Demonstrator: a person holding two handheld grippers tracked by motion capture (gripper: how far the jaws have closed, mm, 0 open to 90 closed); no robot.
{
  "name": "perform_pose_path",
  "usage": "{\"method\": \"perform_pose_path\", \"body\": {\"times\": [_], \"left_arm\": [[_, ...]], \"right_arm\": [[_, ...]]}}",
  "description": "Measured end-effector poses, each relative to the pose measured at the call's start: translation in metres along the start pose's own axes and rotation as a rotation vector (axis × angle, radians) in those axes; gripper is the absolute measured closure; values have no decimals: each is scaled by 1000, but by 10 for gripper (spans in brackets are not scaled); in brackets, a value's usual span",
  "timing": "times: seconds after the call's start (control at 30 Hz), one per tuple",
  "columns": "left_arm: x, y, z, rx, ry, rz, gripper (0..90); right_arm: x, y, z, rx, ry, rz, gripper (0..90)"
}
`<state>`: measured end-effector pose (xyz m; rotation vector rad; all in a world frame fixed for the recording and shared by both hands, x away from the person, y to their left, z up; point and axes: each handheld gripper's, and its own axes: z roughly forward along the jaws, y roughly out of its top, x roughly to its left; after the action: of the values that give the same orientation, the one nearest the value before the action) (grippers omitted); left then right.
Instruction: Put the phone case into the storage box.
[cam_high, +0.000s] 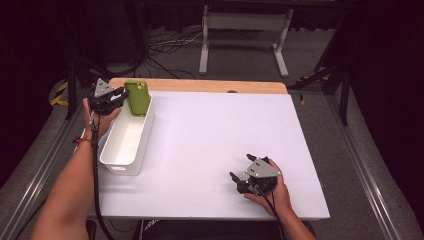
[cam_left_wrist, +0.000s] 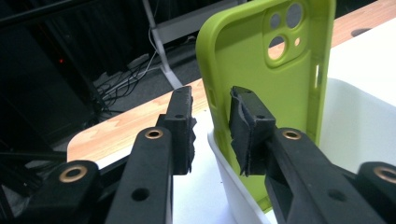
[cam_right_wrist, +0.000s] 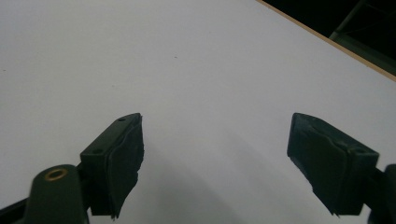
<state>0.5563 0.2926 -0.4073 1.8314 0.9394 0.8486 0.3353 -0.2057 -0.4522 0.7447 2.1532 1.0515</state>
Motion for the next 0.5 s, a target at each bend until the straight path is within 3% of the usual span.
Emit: {"method": "perform_pose_path", "body": {"times": [0.23, 0.5], "left_arm": [[2, 0, -5, -9, -8, -30, 687], [4, 1, -12, -19, -18, -37, 695]], "right_arm": [[0, 0, -1, -2, -3, -1, 197], [0, 2, -2, -8, -13, -5, 200]]}}
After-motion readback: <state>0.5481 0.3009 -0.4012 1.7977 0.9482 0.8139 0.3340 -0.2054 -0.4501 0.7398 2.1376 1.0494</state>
